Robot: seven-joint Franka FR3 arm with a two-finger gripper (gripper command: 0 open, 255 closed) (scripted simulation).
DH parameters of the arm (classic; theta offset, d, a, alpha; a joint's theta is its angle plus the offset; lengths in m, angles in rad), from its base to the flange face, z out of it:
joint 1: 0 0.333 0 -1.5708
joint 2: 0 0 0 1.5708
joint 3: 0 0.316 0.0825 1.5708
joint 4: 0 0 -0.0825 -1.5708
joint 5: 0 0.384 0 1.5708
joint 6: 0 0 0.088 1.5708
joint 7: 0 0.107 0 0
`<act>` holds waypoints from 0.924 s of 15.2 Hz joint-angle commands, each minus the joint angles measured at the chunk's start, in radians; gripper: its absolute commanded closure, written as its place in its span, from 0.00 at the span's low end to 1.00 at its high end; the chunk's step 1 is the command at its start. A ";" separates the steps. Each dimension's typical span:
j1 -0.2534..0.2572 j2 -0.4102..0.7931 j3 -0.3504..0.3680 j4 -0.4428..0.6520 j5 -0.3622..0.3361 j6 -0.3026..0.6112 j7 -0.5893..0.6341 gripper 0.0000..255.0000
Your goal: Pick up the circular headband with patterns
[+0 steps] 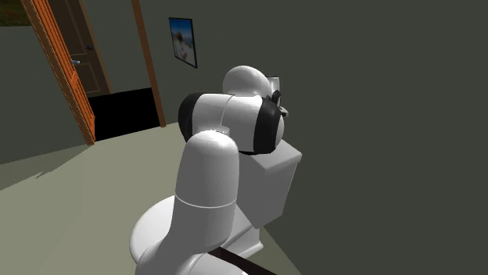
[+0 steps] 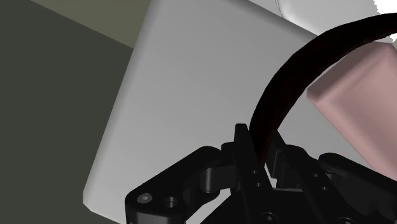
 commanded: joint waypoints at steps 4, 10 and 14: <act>0.000 -0.016 0.001 0.031 0.002 -0.047 -0.002 1.00; 0.000 -0.033 0.002 0.086 0.005 -0.120 -0.004 1.00; 0.000 -0.041 0.003 0.129 0.006 -0.170 -0.005 1.00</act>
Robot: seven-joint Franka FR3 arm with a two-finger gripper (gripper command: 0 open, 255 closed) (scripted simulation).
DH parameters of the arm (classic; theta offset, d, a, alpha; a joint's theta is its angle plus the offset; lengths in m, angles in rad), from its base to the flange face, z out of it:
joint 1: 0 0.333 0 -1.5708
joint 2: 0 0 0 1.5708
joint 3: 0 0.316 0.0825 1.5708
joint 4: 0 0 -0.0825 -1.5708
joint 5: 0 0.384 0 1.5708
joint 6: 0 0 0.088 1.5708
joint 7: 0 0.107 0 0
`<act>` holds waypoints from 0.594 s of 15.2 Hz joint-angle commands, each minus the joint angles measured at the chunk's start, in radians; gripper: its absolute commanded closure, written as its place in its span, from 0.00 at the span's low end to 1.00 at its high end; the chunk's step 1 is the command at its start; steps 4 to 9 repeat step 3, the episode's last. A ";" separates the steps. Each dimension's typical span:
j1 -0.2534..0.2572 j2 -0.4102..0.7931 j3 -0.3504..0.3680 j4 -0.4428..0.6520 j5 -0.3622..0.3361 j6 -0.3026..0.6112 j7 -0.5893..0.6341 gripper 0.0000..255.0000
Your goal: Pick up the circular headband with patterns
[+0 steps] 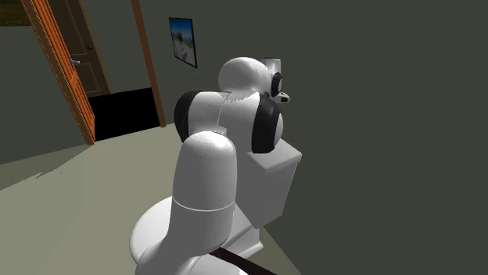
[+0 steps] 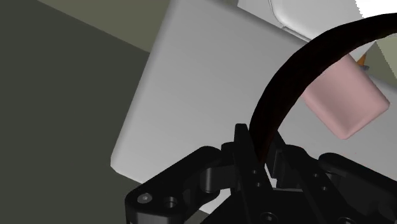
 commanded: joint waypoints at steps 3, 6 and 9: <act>0.000 -0.004 0.000 0.025 0.001 -0.029 -0.001 1.00; 0.000 -0.004 0.000 0.025 0.001 -0.029 -0.001 1.00; 0.000 -0.004 0.000 0.025 0.001 -0.029 -0.001 1.00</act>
